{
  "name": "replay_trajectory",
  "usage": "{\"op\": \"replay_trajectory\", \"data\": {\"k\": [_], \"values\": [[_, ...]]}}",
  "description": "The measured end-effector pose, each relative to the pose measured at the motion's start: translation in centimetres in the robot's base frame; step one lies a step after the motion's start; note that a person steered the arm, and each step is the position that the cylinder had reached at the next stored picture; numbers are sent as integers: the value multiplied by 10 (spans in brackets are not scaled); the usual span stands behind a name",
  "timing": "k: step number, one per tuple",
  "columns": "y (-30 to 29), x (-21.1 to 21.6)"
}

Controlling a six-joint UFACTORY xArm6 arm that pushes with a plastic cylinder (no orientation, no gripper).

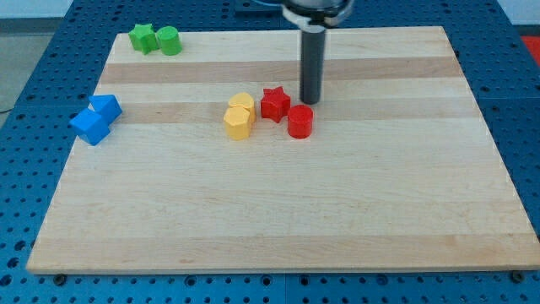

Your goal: Slide the red circle near the hexagon

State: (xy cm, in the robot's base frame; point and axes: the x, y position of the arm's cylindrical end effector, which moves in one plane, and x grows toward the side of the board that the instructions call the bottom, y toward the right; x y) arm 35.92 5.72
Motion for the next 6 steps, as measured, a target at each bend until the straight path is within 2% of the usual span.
{"op": "replay_trajectory", "data": {"k": [3,4,6], "values": [[9,-8],[6,37],[-88,125]]}}
